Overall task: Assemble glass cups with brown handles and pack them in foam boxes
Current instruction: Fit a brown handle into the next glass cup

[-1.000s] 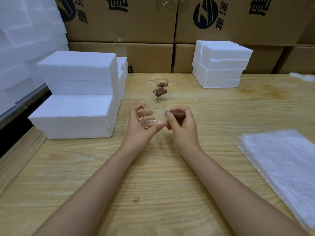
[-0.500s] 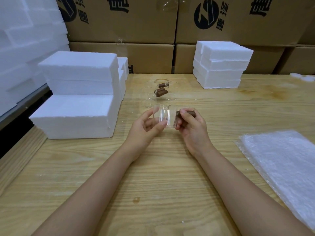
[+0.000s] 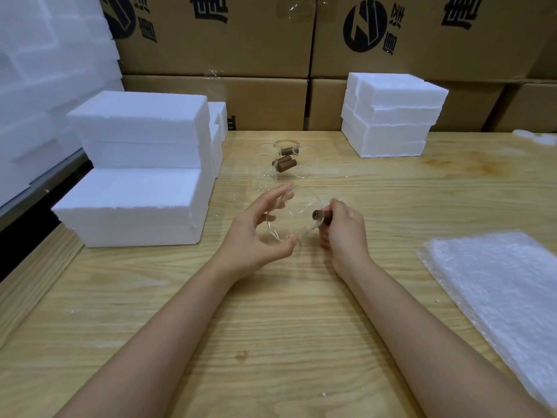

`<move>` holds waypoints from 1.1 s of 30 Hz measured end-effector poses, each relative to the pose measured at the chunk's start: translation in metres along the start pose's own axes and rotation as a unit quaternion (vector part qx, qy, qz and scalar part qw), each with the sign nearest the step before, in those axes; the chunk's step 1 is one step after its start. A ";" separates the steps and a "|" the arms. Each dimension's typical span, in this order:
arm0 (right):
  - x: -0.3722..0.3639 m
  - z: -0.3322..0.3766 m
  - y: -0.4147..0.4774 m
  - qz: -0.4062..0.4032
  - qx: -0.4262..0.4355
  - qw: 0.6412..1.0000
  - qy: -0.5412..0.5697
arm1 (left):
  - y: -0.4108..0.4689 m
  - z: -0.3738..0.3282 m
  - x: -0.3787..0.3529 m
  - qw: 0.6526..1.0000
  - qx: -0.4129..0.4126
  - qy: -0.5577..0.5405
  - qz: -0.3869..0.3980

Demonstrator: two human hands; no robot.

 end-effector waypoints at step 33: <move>0.015 0.001 0.003 -0.005 0.143 0.887 -0.439 | 0.002 0.035 -0.005 0.986 0.094 0.120 0.066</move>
Point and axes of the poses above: each hand's wrist, its own y-axis towards the middle knuckle, its own x-axis out of the back of the hand, z = x × y, the point moved 3 cm from there along y, towards the middle knuckle, and after that the axes turned 5 degrees about x, right-handed, at the moved point
